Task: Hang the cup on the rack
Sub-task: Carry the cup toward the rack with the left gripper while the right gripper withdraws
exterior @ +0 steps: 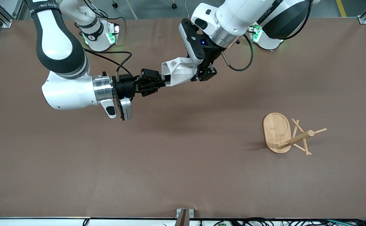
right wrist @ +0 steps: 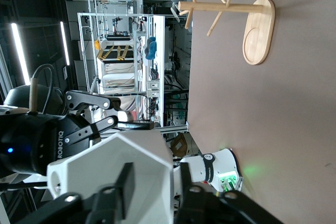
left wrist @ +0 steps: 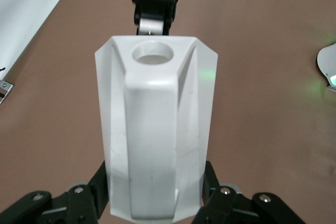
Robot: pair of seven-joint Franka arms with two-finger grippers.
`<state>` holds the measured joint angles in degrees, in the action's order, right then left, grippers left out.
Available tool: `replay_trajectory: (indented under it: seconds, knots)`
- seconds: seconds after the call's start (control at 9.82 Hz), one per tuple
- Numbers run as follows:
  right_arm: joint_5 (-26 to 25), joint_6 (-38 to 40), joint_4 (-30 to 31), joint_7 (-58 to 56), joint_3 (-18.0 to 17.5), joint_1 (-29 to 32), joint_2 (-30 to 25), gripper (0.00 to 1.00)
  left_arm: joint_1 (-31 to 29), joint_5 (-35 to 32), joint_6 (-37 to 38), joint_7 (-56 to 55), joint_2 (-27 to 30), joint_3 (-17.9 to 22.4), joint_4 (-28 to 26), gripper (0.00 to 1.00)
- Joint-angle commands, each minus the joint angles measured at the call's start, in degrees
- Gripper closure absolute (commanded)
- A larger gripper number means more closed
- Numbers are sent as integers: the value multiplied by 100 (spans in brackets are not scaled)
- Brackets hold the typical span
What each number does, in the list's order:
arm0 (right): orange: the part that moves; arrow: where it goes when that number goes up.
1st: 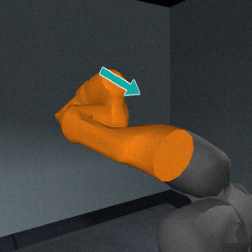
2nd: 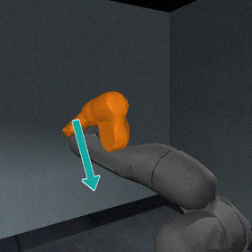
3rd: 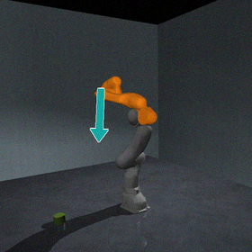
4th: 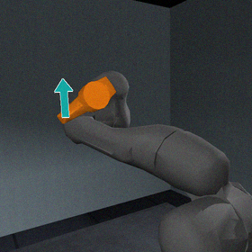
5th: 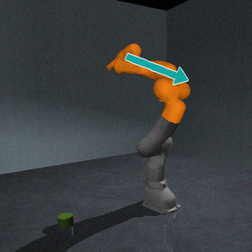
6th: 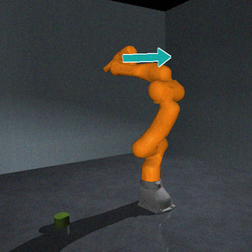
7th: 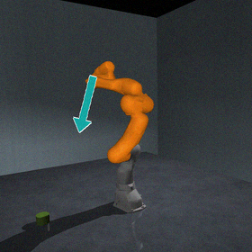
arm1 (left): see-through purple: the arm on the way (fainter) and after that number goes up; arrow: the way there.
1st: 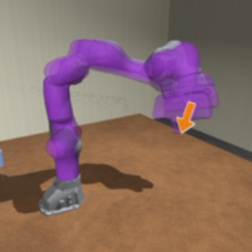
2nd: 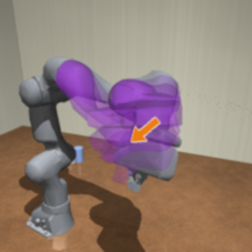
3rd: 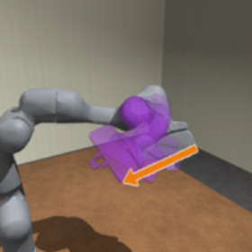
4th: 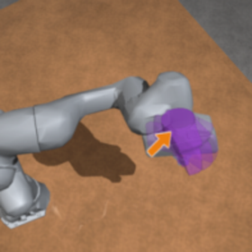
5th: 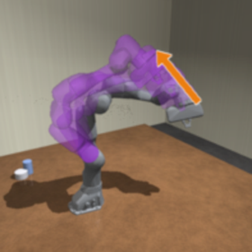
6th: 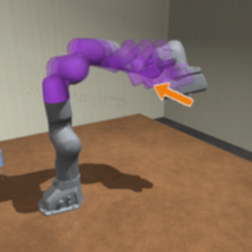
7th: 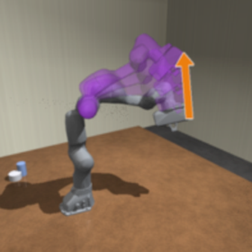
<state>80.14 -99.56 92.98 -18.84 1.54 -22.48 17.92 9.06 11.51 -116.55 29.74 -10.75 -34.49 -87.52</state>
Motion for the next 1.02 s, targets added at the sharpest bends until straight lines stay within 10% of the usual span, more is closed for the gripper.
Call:
replay_trajectory:
  seconds: [0.0,0.92]
  knots:
    - [63,-2,-34,-32,13,198,-69,0,-97,-298,9,-134,-24,30,-125,92]
    - [-4239,234,-43,12,4,1675,-1263,0,-1536,-625,-552,-2588,696,-14,-1906,92]
